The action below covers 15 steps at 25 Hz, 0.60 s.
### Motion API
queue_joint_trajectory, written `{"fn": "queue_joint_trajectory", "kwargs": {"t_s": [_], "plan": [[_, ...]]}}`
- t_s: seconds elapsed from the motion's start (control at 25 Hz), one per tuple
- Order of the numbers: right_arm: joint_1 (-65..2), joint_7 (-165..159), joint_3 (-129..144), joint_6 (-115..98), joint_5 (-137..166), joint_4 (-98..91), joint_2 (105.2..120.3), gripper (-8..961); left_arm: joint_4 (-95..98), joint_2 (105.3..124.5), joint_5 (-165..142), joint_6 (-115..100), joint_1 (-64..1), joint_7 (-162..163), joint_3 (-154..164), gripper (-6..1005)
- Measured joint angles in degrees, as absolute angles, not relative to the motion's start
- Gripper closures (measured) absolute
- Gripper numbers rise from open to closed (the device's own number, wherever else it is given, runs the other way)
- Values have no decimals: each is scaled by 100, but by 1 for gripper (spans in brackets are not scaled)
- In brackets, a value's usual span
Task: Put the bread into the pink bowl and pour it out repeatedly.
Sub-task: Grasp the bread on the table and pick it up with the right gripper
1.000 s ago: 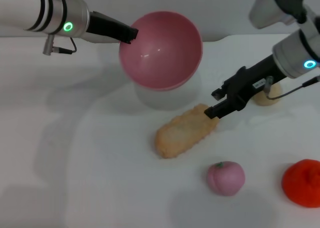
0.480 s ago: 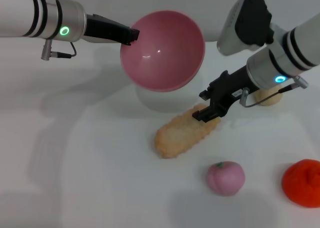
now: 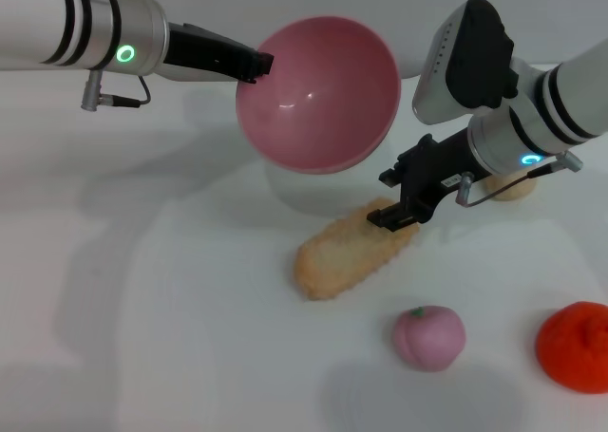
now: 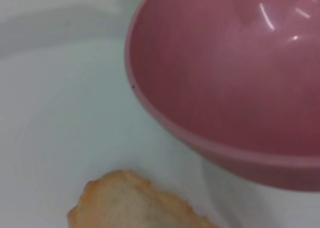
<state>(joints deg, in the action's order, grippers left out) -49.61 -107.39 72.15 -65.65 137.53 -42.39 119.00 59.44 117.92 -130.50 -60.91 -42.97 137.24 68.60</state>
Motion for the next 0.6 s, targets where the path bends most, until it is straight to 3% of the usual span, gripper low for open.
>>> {"fn": "queue_joint_trajectory", "kwargs": {"t_s": [0.6], "plan": [[-4913, -10599, 7478, -6232, 13633, -4155, 11910, 338, 6125, 11794, -13050, -6251, -4214, 13927, 6978, 956]]}}
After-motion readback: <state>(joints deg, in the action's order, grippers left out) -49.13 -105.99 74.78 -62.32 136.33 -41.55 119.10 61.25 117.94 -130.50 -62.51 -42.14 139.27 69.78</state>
